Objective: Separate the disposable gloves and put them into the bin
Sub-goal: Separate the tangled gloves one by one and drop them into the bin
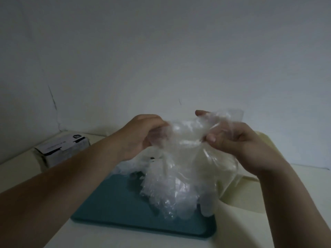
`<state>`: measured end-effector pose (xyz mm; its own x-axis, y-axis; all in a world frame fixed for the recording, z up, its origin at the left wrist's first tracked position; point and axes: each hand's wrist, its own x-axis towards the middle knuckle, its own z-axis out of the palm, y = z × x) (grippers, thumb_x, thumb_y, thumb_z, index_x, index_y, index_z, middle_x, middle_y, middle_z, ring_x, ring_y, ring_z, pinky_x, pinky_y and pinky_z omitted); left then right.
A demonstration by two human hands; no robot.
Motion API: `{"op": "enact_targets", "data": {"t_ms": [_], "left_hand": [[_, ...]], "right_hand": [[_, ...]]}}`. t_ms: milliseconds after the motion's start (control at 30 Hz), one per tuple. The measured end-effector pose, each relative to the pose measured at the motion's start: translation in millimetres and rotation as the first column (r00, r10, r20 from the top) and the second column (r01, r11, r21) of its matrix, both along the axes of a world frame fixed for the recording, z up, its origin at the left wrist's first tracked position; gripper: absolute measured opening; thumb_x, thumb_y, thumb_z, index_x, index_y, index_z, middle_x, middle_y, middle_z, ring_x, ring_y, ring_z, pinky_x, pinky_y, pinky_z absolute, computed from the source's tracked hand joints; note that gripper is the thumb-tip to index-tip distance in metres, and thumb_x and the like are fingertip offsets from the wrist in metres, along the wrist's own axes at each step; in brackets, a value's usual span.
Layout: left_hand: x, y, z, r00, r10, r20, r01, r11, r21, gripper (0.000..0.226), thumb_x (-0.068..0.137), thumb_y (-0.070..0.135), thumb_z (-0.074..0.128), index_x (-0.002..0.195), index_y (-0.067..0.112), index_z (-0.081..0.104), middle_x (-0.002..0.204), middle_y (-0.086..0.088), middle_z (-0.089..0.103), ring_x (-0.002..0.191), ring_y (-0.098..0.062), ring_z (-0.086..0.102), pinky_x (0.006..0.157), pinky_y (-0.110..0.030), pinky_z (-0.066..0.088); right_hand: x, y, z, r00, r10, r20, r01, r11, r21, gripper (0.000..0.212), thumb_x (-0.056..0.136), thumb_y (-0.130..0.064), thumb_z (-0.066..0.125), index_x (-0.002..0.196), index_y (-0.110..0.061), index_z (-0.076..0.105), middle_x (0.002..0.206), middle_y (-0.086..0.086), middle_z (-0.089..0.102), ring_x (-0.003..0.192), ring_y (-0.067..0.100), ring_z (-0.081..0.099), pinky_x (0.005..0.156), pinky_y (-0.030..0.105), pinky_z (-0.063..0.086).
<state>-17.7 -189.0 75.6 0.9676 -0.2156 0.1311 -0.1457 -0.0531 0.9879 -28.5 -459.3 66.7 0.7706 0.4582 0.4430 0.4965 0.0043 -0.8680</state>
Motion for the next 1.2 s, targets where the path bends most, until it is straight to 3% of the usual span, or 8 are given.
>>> {"op": "enact_targets", "data": {"t_ms": [100, 300, 500, 733, 833, 933, 1067, 1200], "left_hand": [[-7.9, -16.8, 15.8, 0.997, -0.081, -0.006, 0.081, 0.996, -0.034, 0.042, 0.101, 0.015, 0.062, 0.060, 0.020, 0.063, 0.065, 0.000, 0.058, 0.061, -0.015, 0.057, 0.057, -0.024, 0.050], [-11.4, -11.9, 21.4, 0.981, -0.169, -0.091, 0.156, 0.979, -0.133, 0.039, 0.084, 0.056, 0.070, 0.079, 0.018, 0.071, 0.078, -0.005, 0.062, 0.069, -0.018, 0.060, 0.064, -0.029, 0.056], [-13.0, 0.3, -0.7, 0.984, -0.032, -0.173, 0.032, 0.999, 0.001, 0.029, 0.071, 0.026, 0.087, 0.092, 0.011, 0.075, 0.072, -0.005, 0.060, 0.062, -0.015, 0.054, 0.061, -0.029, 0.052], [-9.1, -10.4, -6.8, 0.984, 0.103, -0.145, -0.085, 0.989, 0.124, 0.016, 0.089, 0.034, 0.081, 0.087, 0.022, 0.070, 0.058, 0.007, 0.047, 0.051, -0.006, 0.038, 0.047, -0.018, 0.034], [-7.8, -19.6, -1.3, 0.986, 0.066, -0.156, -0.056, 0.996, 0.067, 0.035, 0.073, 0.048, 0.087, 0.096, 0.022, 0.082, 0.079, -0.005, 0.057, 0.068, -0.017, 0.049, 0.063, -0.024, 0.046], [-9.9, -28.5, 10.8, 0.992, -0.008, -0.128, 0.008, 1.000, 0.001, 0.019, 0.095, 0.035, 0.073, 0.107, 0.024, 0.084, 0.108, -0.007, 0.058, 0.090, -0.028, 0.051, 0.068, -0.032, 0.058], [-19.8, -41.2, 33.3, 0.990, -0.126, -0.062, 0.124, 0.992, -0.040, 0.027, 0.106, 0.024, 0.055, 0.113, 0.016, 0.080, 0.076, 0.005, 0.071, 0.064, -0.015, 0.062, 0.062, -0.033, 0.057], [-20.4, -57.6, 50.3, 0.977, -0.212, -0.028, 0.207, 0.971, -0.121, 0.029, 0.106, 0.022, 0.052, 0.120, 0.012, 0.074, 0.054, 0.010, 0.054, 0.050, -0.007, 0.051, 0.063, -0.034, 0.053]], "right_hand": [[1.4, 4.3, -3.9, 0.999, -0.009, 0.048, 0.013, 0.997, -0.077, 0.022, 0.085, -0.025, 0.077, 0.091, -0.004, 0.081, 0.123, -0.003, 0.074, 0.126, 0.010, 0.063, 0.104, 0.036, 0.050], [0.8, 10.8, -4.3, 0.981, -0.074, -0.178, 0.102, 0.983, 0.155, 0.015, 0.085, -0.016, 0.072, 0.075, -0.006, 0.075, 0.070, 0.012, 0.065, 0.065, 0.022, 0.062, 0.063, 0.029, 0.051], [14.2, 16.5, -12.9, 0.889, -0.314, -0.333, 0.386, 0.905, 0.176, 0.020, 0.099, -0.015, 0.067, 0.082, -0.007, 0.075, 0.074, 0.016, 0.053, 0.066, 0.026, 0.045, 0.060, 0.030, 0.038], [12.3, -21.2, 9.1, 0.785, -0.604, -0.140, 0.595, 0.797, -0.104, 0.016, 0.100, -0.022, 0.068, 0.097, -0.008, 0.075, 0.074, 0.013, 0.076, 0.056, 0.020, 0.067, 0.050, 0.031, 0.052], [27.6, -53.1, 22.4, 0.684, -0.729, -0.005, 0.697, 0.656, -0.292, 0.014, 0.100, -0.024, 0.068, 0.095, -0.012, 0.074, 0.068, 0.007, 0.076, 0.042, 0.014, 0.056, 0.044, 0.026, 0.042], [50.4, -76.5, 25.3, 0.623, -0.776, 0.094, 0.719, 0.522, -0.458, 0.016, 0.099, -0.024, 0.066, 0.093, -0.011, 0.073, 0.069, 0.006, 0.076, 0.036, 0.011, 0.055, 0.038, 0.019, 0.040], [87.0, -82.6, 5.5, 0.618, -0.773, 0.142, 0.659, 0.412, -0.630, 0.020, 0.099, -0.022, 0.063, 0.091, -0.007, 0.073, 0.069, 0.010, 0.076, 0.044, 0.018, 0.068, 0.044, 0.027, 0.055], [104.8, -79.8, -17.8, 0.637, -0.703, 0.317, 0.618, 0.221, -0.754, 0.015, 0.097, -0.022, 0.063, 0.094, -0.011, 0.073, 0.081, 0.007, 0.074, 0.074, 0.029, 0.077, 0.070, 0.038, 0.064]]}}
